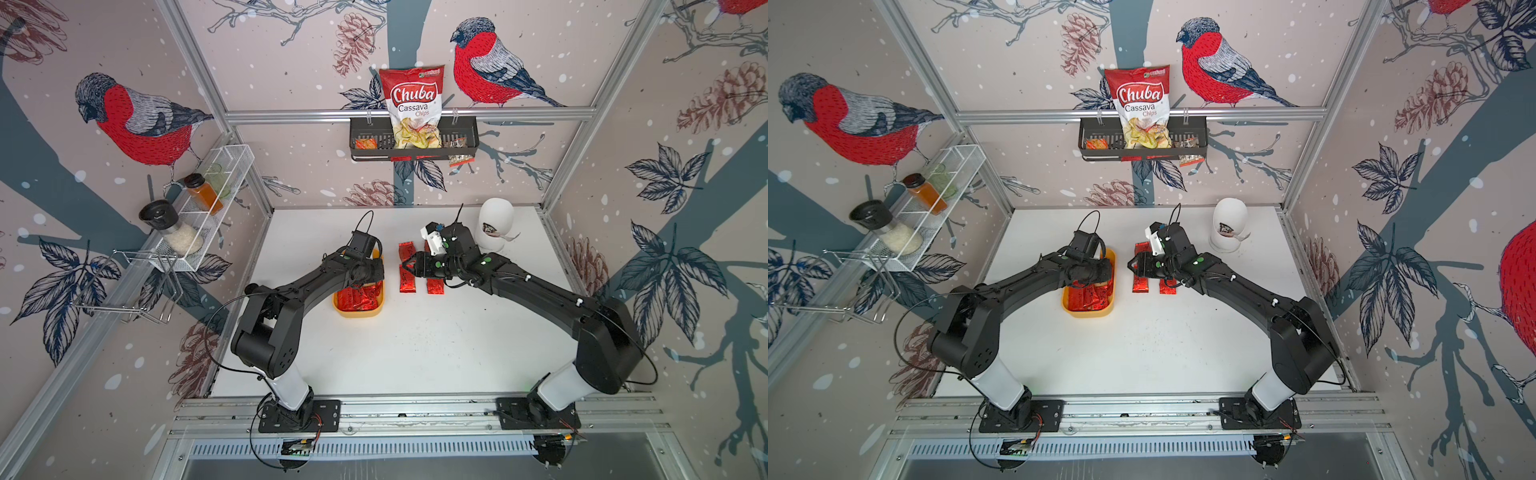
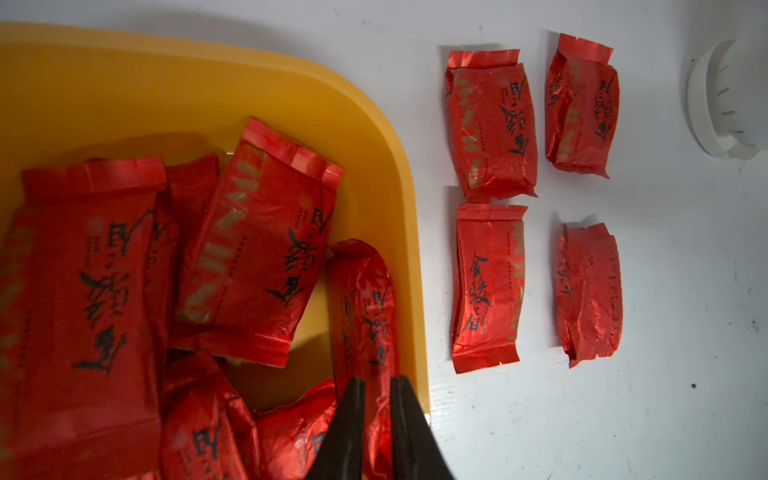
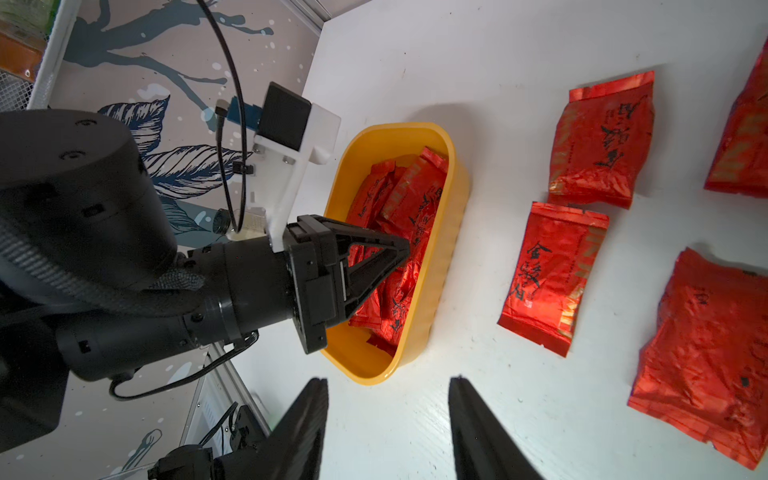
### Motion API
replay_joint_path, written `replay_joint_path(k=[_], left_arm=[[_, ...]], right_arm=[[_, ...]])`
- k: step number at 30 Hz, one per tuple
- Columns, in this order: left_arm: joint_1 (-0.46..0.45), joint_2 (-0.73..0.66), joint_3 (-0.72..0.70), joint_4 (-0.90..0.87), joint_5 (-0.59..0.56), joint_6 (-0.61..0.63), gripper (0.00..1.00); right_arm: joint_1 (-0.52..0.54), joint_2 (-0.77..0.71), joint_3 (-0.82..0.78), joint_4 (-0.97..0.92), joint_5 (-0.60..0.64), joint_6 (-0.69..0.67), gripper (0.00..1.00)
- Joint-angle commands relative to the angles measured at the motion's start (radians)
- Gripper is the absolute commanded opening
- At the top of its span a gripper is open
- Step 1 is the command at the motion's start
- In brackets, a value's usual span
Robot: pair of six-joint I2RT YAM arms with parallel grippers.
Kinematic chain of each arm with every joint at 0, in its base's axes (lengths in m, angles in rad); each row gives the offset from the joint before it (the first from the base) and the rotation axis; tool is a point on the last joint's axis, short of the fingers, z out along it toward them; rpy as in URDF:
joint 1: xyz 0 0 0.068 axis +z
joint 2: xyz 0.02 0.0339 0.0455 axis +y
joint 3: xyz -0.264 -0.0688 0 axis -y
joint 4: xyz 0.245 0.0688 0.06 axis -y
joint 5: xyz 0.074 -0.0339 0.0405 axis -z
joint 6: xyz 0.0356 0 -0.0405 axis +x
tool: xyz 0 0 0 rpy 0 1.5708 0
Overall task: Take the tea bags out of the storage box
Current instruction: Pick up the tea bag from the storage box.
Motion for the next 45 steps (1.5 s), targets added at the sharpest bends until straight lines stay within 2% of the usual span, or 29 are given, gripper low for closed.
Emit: replay_joint_path(k=[1,4,9,12,16,17,27,32,37,40,45], left_arm=[[0.003,0.004,-0.008,0.003,-0.022,0.023,0.23],[0.004,0.011,-0.015,0.009,-0.018,0.025,0.27],[0.005,0.026,-0.016,0.026,0.000,0.022,0.27],[0.005,0.038,-0.014,0.032,0.006,0.022,0.20],[0.005,0.046,-0.018,0.045,0.015,0.018,0.01],[0.007,0.045,-0.022,0.048,0.015,0.018,0.00],[0.022,-0.048,0.019,-0.033,0.009,0.034,0.00],[0.023,-0.104,0.084,-0.100,0.097,0.053,0.00],[0.021,-0.151,0.097,-0.089,0.214,0.025,0.00],[-0.011,-0.155,0.102,-0.078,0.244,0.000,0.00],[-0.119,-0.130,0.091,-0.016,0.265,-0.057,0.00]], right_arm=[[-0.003,-0.005,-0.004,0.024,-0.005,-0.024,0.52],[-0.003,-0.002,-0.004,0.030,-0.009,-0.023,0.52],[-0.004,-0.001,-0.007,0.031,-0.011,-0.024,0.52],[-0.005,-0.003,-0.012,0.032,-0.012,-0.025,0.52],[-0.009,-0.010,-0.021,0.034,-0.011,-0.024,0.52],[-0.011,-0.012,-0.023,0.034,-0.012,-0.024,0.52],[-0.027,-0.048,-0.032,0.023,-0.008,-0.031,0.52],[-0.070,-0.103,-0.050,0.003,-0.006,-0.042,0.51],[-0.141,-0.191,-0.096,-0.029,-0.005,-0.060,0.51],[-0.192,-0.245,-0.134,-0.049,-0.005,-0.070,0.51],[-0.247,-0.319,-0.210,-0.077,0.002,-0.080,0.51]])
